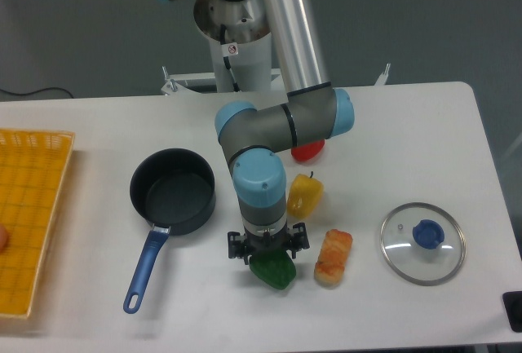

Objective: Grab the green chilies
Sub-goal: 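Close the gripper around the green bell pepper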

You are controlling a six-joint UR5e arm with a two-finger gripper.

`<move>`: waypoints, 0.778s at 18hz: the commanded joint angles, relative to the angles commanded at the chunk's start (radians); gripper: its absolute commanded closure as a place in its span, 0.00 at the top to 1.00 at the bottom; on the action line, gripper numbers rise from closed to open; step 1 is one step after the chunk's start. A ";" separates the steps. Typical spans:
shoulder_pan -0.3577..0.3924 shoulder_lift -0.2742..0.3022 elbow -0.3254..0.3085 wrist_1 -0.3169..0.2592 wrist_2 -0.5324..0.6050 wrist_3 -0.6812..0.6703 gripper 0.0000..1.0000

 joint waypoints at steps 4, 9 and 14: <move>-0.005 -0.006 0.000 0.003 0.029 0.009 0.89; -0.008 -0.005 0.002 0.006 0.038 0.012 0.69; -0.009 0.006 0.000 0.006 0.038 0.017 0.67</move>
